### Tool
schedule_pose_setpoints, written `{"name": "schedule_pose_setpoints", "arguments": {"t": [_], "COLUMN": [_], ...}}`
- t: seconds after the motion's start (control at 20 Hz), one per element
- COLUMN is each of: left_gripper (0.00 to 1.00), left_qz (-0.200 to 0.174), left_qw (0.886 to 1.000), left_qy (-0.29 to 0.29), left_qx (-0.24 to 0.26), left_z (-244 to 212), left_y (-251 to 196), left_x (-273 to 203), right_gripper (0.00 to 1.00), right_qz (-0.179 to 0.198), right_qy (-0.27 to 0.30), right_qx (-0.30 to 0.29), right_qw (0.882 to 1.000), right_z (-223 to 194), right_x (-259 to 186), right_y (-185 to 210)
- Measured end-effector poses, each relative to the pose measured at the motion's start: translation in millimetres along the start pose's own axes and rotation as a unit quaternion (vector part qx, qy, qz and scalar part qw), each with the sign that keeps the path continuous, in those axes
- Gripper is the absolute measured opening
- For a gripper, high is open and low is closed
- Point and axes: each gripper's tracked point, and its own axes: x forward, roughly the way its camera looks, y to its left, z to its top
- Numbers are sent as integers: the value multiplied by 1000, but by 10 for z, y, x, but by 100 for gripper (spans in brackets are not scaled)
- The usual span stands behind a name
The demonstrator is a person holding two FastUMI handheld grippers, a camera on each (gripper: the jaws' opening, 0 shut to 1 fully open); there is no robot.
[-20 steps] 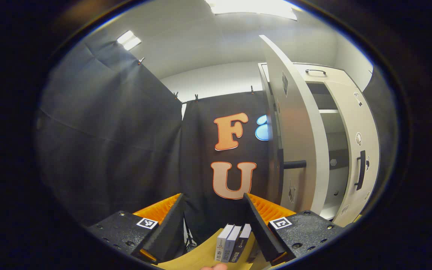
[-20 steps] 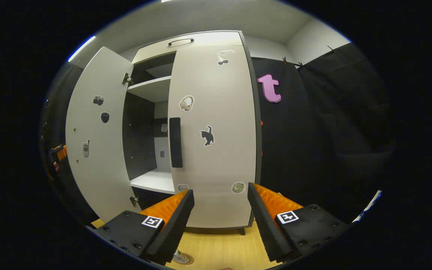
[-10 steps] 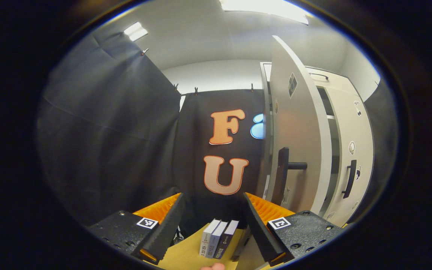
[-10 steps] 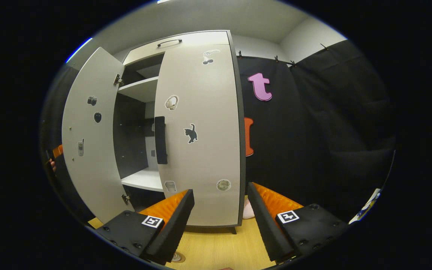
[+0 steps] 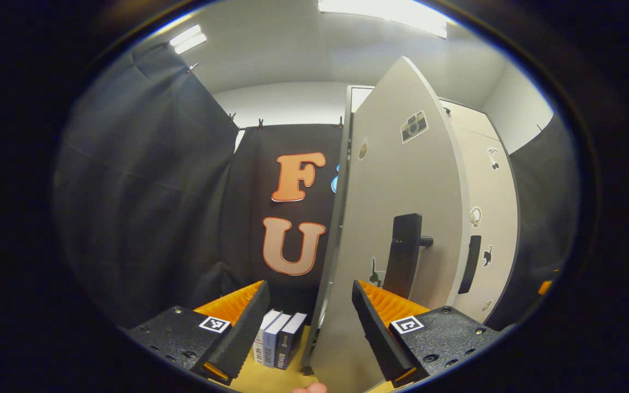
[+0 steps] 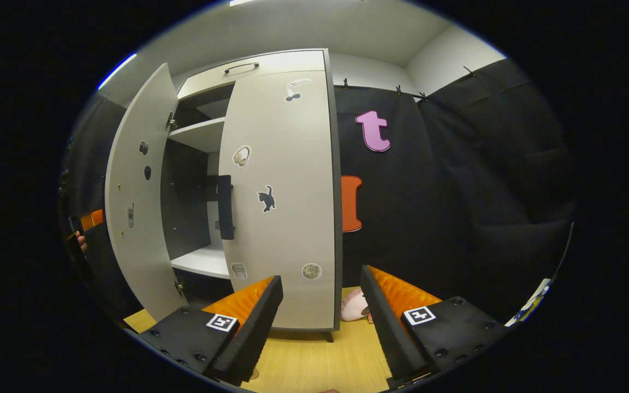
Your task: Grasp the bottle in the cabinet with the left hand and place it on the coaster, then close the right door with the right hand and the left door with the left hand.
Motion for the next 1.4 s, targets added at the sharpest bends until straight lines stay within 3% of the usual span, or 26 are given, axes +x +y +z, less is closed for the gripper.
{"name": "schedule_pose_setpoints", "arguments": {"t": [0.1, 0.15, 0.2, 0.25, 0.3, 0.4, 0.55, 0.9, 1.0, 1.35, 1.4], "left_gripper": [87, 93, 89, 98, 94, 98, 91, 94, 91, 98, 94], "left_qz": [-21, -30, -30, -31, -36, -46, -55, -96, -101, -110, -113], "left_qw": [1000, 999, 1000, 999, 999, 999, 998, 995, 994, 993, 992], "left_qy": [2, -1, -6, -12, -16, -21, -13, 8, 14, 31, 33], "left_qx": [-13, -12, -6, 3, 11, 21, 31, 34, 35, 39, 42], "left_z": [-51, -53, -36, 8, 42, 68, 23, -134, -193, -381, -404], "left_y": [-235, -324, -363, -358, -384, -508, -659, -1080, -1163, -1378, -1407], "left_x": [27, 57, 68, 68, 55, 61, 106, 292, 387, 666, 703], "right_gripper": [95, 95, 95, 95, 95, 95, 95, 95, 95, 95, 95], "right_qz": [-4, -6, -10, -13, -17, -21, -25, -31, -36, -59, -61], "right_qy": [-2, -3, -3, -3, -3, -2, -2, 3, 0, -4, -4], "right_qx": [3, 3, 1, -1, -1, 2, 10, 22, 22, 20, 21], "right_qw": [1000, 1000, 1000, 1000, 1000, 1000, 1000, 999, 999, 998, 998], "right_z": [20, 24, 28, 27, 23, 14, -9, -77, -59, -33, -31], "right_x": [-47, -84, -117, -136, -151, -190, -222, -261, -249, -275, -273], "right_y": [-44, -73, -101, -130, -152, -190, -229, -317, -351, -542, -560]}}
